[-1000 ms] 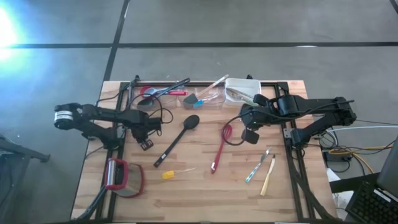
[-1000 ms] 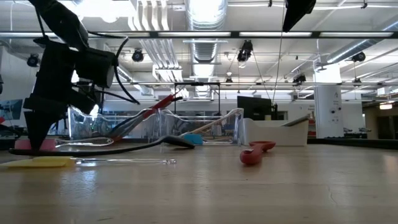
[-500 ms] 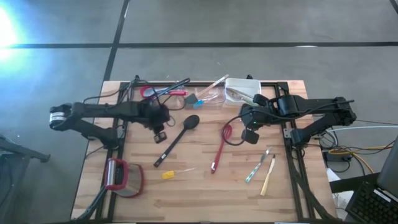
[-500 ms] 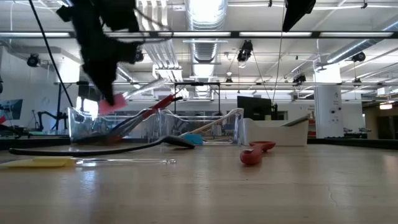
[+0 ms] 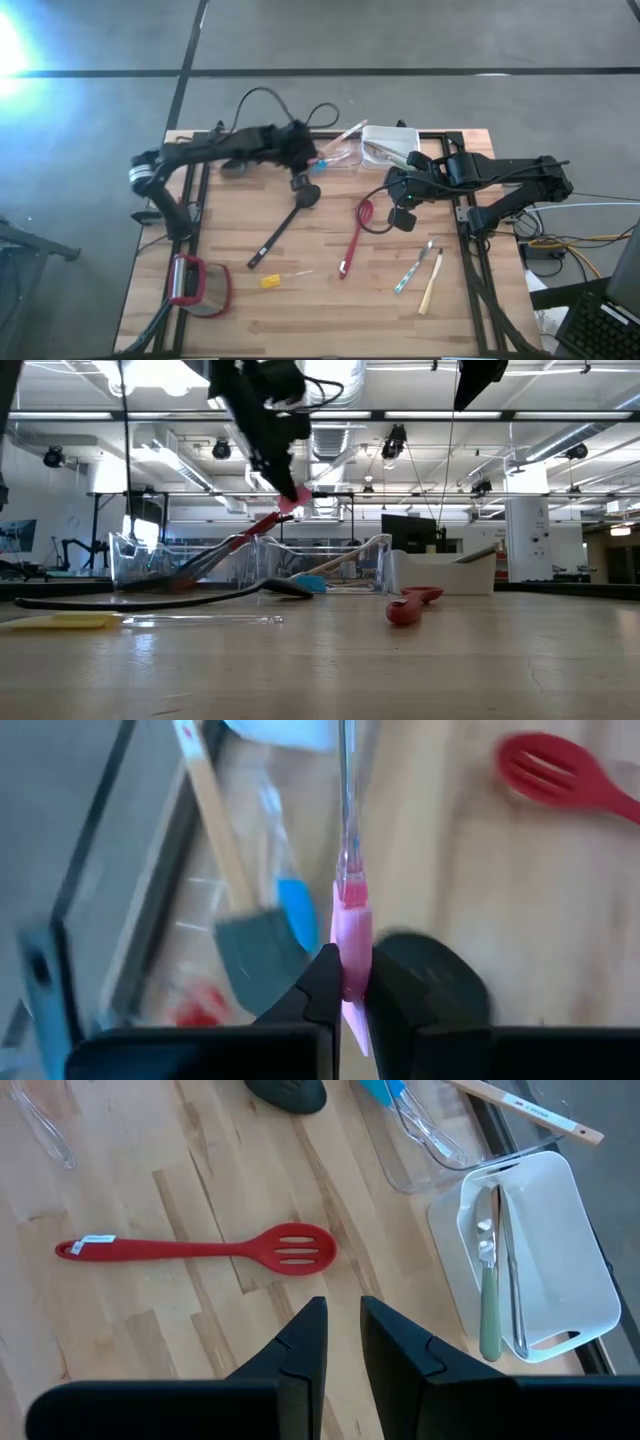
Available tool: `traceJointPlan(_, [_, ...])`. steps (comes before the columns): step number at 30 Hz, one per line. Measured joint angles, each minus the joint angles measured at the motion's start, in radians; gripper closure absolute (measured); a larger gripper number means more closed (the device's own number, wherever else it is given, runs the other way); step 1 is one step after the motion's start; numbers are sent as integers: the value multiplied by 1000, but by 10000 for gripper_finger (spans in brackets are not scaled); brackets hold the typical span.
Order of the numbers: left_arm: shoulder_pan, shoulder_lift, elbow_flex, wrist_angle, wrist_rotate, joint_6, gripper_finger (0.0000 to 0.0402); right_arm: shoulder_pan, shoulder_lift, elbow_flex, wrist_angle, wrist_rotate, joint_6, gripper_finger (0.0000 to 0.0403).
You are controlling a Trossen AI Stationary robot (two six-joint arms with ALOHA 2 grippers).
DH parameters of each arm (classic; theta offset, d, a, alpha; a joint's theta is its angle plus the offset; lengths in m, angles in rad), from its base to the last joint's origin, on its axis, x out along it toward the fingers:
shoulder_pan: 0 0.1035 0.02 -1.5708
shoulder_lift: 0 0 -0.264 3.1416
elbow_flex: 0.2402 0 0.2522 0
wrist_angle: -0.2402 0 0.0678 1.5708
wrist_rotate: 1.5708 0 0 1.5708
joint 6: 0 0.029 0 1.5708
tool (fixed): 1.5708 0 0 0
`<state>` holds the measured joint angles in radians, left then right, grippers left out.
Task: Pick & Place Kitchen Items
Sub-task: Put the pink spatula into right transparent bin, then put the blue patterned table knife into the white bin
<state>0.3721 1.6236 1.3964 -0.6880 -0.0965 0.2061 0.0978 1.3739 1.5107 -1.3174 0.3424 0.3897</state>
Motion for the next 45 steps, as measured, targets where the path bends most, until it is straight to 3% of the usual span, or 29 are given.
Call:
traceJointPlan(6, [60, 191, 190, -9, 0, 82, 373, 0, 0, 0, -2, -2, 3, 346])
traceJointPlan(11, [107, 296, 259, -63, 1, 92, 373, 0, 0, 0, -4, -3, 3, 346])
traceJointPlan(19, [172, 391, 274, -82, 9, 94, 373, 0, 0, 0, -4, -2, 0, 346])
traceJointPlan(29, [174, 404, 277, -90, 30, 114, 372, 0, 0, 0, -3, -2, 0, 346])
traceJointPlan(38, [165, 403, 288, -106, 27, 137, 251, 0, 0, 0, -3, -2, 0, 346])
traceJointPlan(45, [160, 369, 347, -117, 29, 136, 223, 0, 0, 0, -3, -1, 1, 346])
